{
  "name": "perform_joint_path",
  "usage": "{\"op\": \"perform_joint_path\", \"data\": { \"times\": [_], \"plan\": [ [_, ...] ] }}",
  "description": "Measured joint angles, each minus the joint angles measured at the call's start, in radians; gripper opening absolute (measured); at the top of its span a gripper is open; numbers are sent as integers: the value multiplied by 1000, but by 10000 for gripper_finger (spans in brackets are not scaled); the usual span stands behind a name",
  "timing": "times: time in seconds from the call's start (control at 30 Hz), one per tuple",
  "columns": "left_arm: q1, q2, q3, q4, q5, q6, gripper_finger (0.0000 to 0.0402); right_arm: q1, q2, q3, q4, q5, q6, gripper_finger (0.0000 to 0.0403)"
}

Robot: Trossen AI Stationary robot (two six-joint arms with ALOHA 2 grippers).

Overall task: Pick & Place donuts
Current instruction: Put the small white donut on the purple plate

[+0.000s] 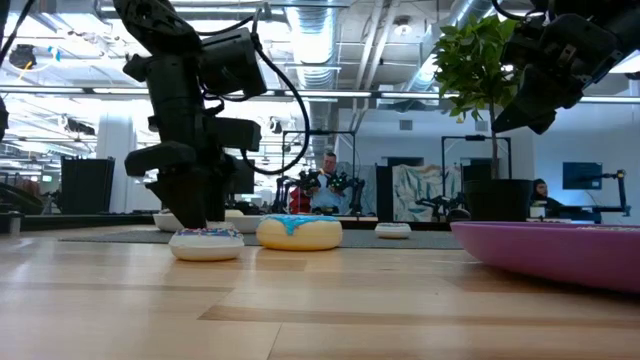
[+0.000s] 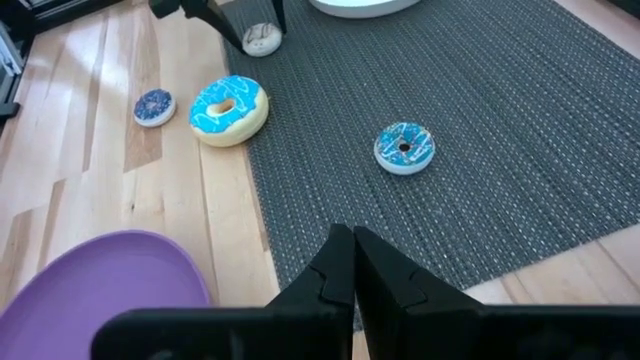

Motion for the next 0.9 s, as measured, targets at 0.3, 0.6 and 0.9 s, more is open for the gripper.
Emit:
{"op": "perform_joint_path", "data": {
  "times": [0.3, 0.6, 0.9],
  "plan": [
    [0, 0, 0, 0, 0, -6, 264, 0, 0, 0, 0, 0, 0, 0],
    [0, 0, 0, -1, 20, -7, 212, 0, 0, 0, 0, -1, 1, 0],
    [0, -4, -1, -5, 19, -32, 188, 0, 0, 0, 0, -2, 1, 0]
  ]
}}
